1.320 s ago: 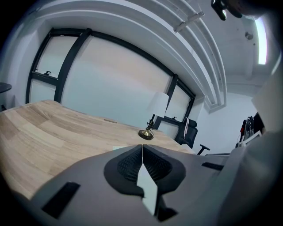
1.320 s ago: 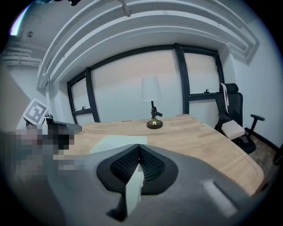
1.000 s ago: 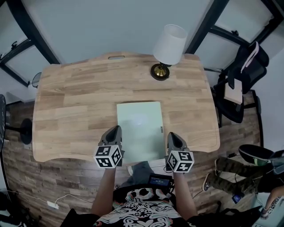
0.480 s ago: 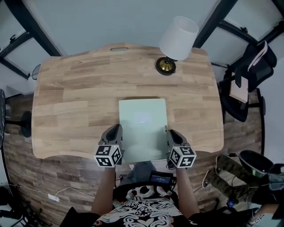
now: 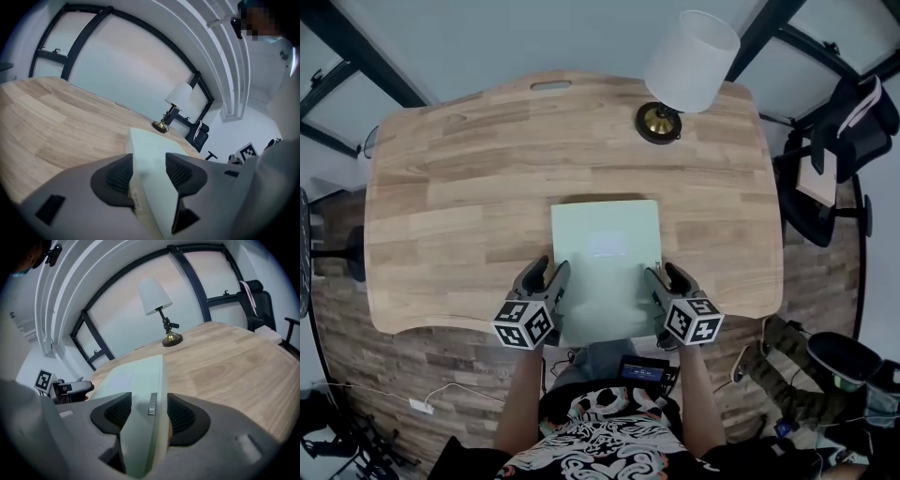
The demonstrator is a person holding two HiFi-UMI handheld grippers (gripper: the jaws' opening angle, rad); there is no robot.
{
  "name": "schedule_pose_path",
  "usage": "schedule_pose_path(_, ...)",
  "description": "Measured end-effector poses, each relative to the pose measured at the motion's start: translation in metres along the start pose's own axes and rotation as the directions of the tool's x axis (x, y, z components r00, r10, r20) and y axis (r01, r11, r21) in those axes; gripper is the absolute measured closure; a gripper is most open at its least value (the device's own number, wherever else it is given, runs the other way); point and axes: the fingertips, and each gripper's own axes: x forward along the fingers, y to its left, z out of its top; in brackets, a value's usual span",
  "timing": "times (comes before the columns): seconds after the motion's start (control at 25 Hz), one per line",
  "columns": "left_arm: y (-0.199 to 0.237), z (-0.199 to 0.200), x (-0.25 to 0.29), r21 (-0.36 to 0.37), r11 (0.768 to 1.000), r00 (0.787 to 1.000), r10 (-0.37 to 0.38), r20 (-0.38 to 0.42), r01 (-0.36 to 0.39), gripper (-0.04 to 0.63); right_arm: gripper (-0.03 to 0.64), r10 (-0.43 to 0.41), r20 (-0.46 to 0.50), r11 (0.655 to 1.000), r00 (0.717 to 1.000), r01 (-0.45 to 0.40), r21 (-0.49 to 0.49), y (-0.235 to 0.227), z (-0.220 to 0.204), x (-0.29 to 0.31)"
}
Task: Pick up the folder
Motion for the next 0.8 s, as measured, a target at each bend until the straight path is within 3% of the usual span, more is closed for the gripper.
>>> schedule_pose_path(0.16,-0.004,-0.012,0.011,-0.010,0.999,0.997,-0.031,-0.065,0.030,0.336,0.364,0.022,-0.035,1.000,0.999,-0.021,0.018,-0.001,-0.002,0.010)
schedule_pose_path(0.36,-0.001,-0.030,0.020,-0.025,1.000,0.989,-0.010,-0.149,0.006,0.304,0.350,0.052,-0.051,0.997,0.997,-0.049,0.060,-0.002,-0.006,0.016)
schedule_pose_path(0.56,0.001,-0.035,0.025,-0.070,0.998,0.988,-0.020,-0.154,0.009,0.301,0.347,0.100,-0.045,0.990,0.994,-0.095,0.104,0.000,-0.006,0.018)
schedule_pose_path(0.8,0.003,-0.037,0.026,-0.053,0.999,0.987,-0.002,-0.161,-0.007,0.299,0.347,0.115,-0.053,0.989,0.992,-0.110,0.103,0.000,-0.007,0.021)
